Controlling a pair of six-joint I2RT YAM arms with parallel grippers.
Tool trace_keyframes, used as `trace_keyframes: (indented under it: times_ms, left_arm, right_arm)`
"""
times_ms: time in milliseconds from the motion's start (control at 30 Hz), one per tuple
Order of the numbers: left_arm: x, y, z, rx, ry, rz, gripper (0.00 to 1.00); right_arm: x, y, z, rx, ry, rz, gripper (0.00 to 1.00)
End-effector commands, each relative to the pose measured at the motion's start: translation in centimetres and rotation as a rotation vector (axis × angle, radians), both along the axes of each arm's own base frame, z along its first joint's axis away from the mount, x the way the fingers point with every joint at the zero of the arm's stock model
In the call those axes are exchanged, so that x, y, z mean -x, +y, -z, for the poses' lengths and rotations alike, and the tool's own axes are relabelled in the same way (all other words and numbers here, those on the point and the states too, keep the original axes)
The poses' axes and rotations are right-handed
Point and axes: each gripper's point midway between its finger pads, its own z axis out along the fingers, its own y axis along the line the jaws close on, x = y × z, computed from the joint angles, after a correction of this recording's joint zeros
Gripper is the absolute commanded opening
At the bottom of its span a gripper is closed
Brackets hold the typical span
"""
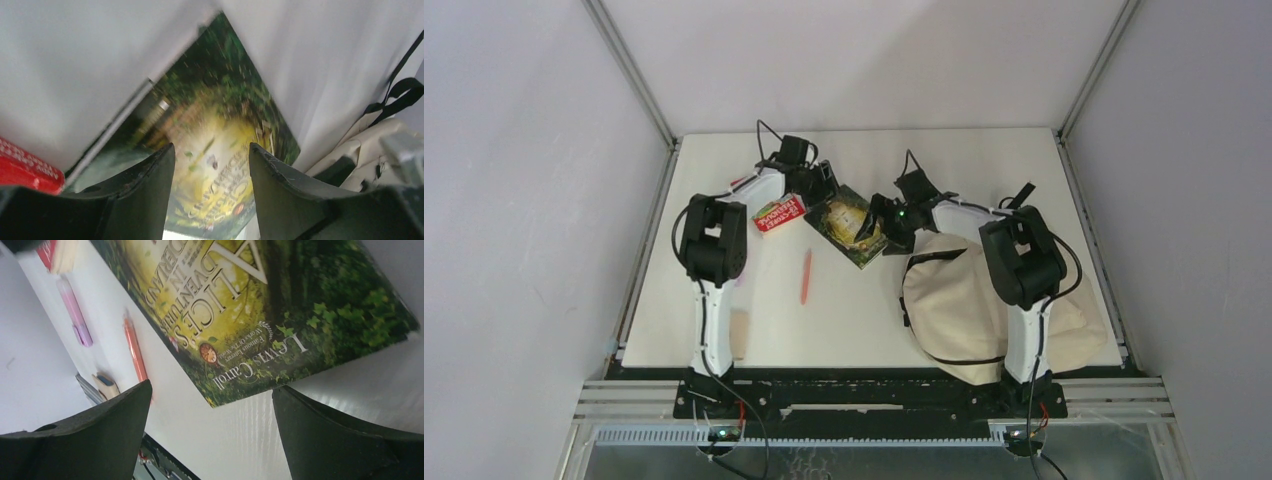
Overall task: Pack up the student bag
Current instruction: Adjust the book at the center of the board.
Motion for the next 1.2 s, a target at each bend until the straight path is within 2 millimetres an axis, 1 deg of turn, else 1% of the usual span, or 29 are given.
trace_keyframes:
  times_ms: [0, 133, 233, 267, 300, 367, 400, 467, 533, 567, 633, 700, 767, 833, 900, 933, 1000, 1167]
  left_arm:
    - [5.2, -0.6, 1.5, -0.025, 0.093, 0.080, 0.62]
    - [9.3, -1.7, 2.0, -0.034, 0.125, 0.123, 0.62]
    - [12.3, -3.1, 1.3, -0.018, 0.125, 0.167, 0.61]
    - [13.2, -3.7, 0.8, -0.013, 0.116, 0.190, 0.61]
    - [13.7, -3.9, 0.0, -0.007, 0.101, 0.202, 0.61]
    - [13.6, -3.6, -2.2, -0.001, 0.046, 0.196, 0.62]
    - [13.2, -3.1, -3.1, -0.001, 0.022, 0.181, 0.62]
    - [11.6, -1.9, -4.9, 0.001, -0.025, 0.137, 0.62]
    - [9.5, -0.2, -5.8, -0.009, -0.056, 0.079, 0.62]
    - [8.5, 0.6, -5.9, -0.021, -0.061, 0.050, 0.62]
    - [6.7, 2.1, -5.6, -0.034, -0.053, 0.005, 0.62]
    - [5.1, 3.3, -4.9, -0.038, -0.039, -0.038, 0.62]
    - [3.6, 4.2, -4.4, -0.046, -0.034, -0.069, 0.62]
    - [2.1, 4.7, -4.0, -0.062, -0.040, -0.094, 0.62]
    - [0.9, 5.2, -3.5, -0.078, -0.044, -0.107, 0.62]
    - [0.3, 5.3, -2.8, -0.084, -0.036, -0.114, 0.62]
    - [-0.8, 5.3, -2.1, -0.094, -0.033, -0.118, 0.62]
    - [-2.8, 5.5, -0.3, -0.125, -0.013, -0.122, 0.62]
  right_arm:
    - [-5.5, -1.0, -1.4, 0.003, -0.109, 0.054, 0.98]
    - [-9.6, -2.0, -2.0, 0.002, -0.145, 0.095, 0.98]
    - [-13.1, -2.7, -3.3, -0.004, -0.181, 0.122, 0.98]
    - [-13.8, -3.1, -3.7, -0.009, -0.182, 0.133, 0.98]
    - [-14.3, -3.6, -4.3, -0.016, -0.188, 0.144, 0.98]
    - [-14.9, -4.7, -5.9, -0.017, -0.221, 0.168, 0.98]
    - [-14.8, -5.2, -6.7, -0.011, -0.244, 0.175, 0.98]
    - [-13.9, -5.6, -7.8, -0.005, -0.269, 0.177, 0.99]
    - [-12.1, -5.4, -8.0, -0.008, -0.272, 0.161, 0.99]
    - [-11.0, -5.2, -7.8, -0.006, -0.268, 0.150, 0.99]
    - [-8.9, -4.6, -7.1, 0.001, -0.260, 0.125, 0.99]
    - [-7.2, -4.1, -6.0, 0.011, -0.227, 0.108, 0.99]
    - [-5.8, -3.4, -4.9, 0.014, -0.194, 0.091, 0.99]
    - [-5.0, -2.8, -4.1, 0.013, -0.172, 0.077, 0.99]
    - [-4.7, -2.3, -3.8, 0.008, -0.160, 0.068, 0.99]
    - [-4.6, -2.1, -3.7, 0.005, -0.157, 0.065, 0.99]
    - [-4.6, -1.9, -3.5, -0.005, -0.151, 0.064, 0.99]
    - [-4.4, -1.5, -2.9, -0.021, -0.125, 0.057, 0.98]
